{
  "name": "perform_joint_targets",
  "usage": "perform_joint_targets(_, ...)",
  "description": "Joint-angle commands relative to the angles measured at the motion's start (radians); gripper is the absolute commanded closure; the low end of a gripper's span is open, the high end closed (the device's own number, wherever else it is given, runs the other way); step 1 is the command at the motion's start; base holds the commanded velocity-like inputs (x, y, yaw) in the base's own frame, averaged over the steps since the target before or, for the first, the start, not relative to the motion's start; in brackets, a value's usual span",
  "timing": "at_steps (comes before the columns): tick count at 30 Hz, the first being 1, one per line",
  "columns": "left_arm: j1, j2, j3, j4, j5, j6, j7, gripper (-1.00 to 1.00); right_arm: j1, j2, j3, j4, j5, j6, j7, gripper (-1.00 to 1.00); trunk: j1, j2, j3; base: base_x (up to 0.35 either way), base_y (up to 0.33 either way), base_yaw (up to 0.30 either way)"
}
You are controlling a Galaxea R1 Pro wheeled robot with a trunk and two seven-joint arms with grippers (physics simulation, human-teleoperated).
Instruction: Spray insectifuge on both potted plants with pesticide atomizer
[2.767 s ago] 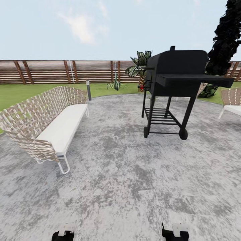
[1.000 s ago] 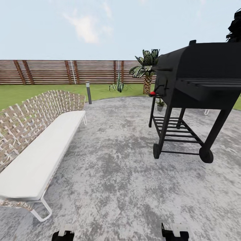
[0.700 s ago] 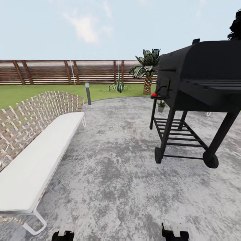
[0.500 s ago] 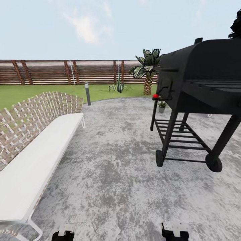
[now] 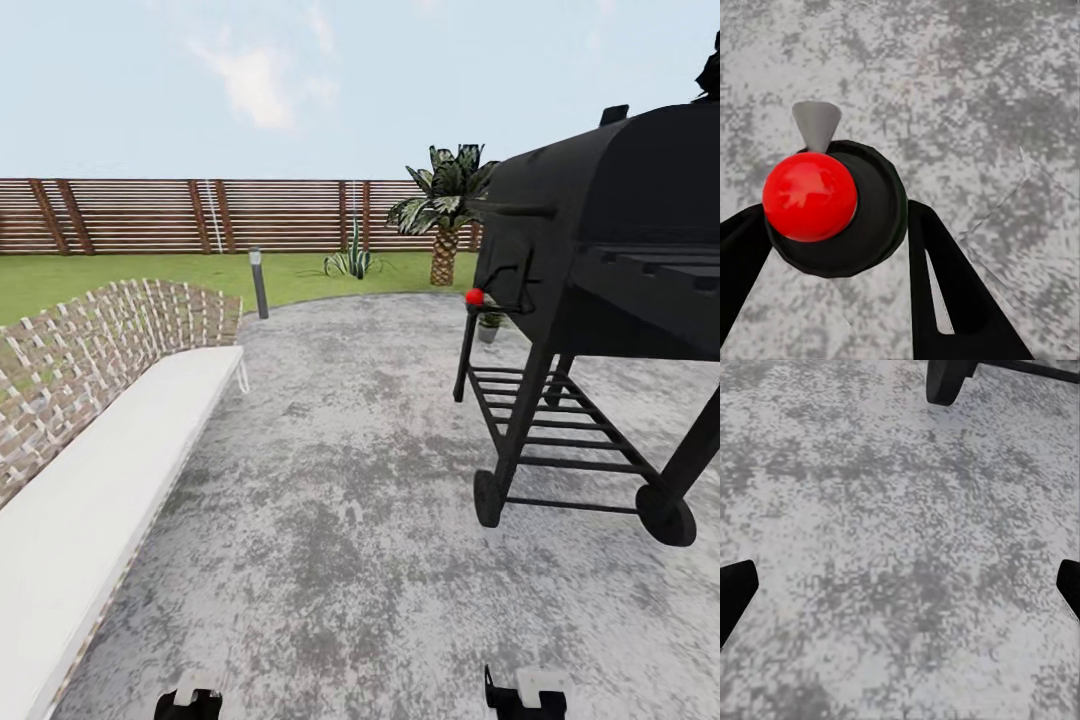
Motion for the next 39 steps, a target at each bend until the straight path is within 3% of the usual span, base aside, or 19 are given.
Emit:
perform_joint_targets(1,-0.001,0.000,-0.007,0.001,0.011,-0.003,-0.004,1.00,-0.001,0.000,0.009,0.001,0.001,-0.001,-0.009,-1.00,0.000,0.000,-0.001,0.340,0.000,0.000)
perform_joint_targets(23,-0.001,0.000,-0.007,0.000,0.011,-0.004,-0.004,1.00,-0.001,0.003,0.009,0.001,0.001,-0.001,-0.009,-1.00,0.000,0.000,-0.001,0.321,0.047,0.000)
perform_joint_targets(39,-0.001,-0.001,-0.007,-0.001,0.011,-0.003,-0.004,1.00,-0.001,-0.001,0.009,0.001,0.002,-0.001,-0.007,-1.00,0.000,0.000,-0.001,0.266,0.155,0.000)
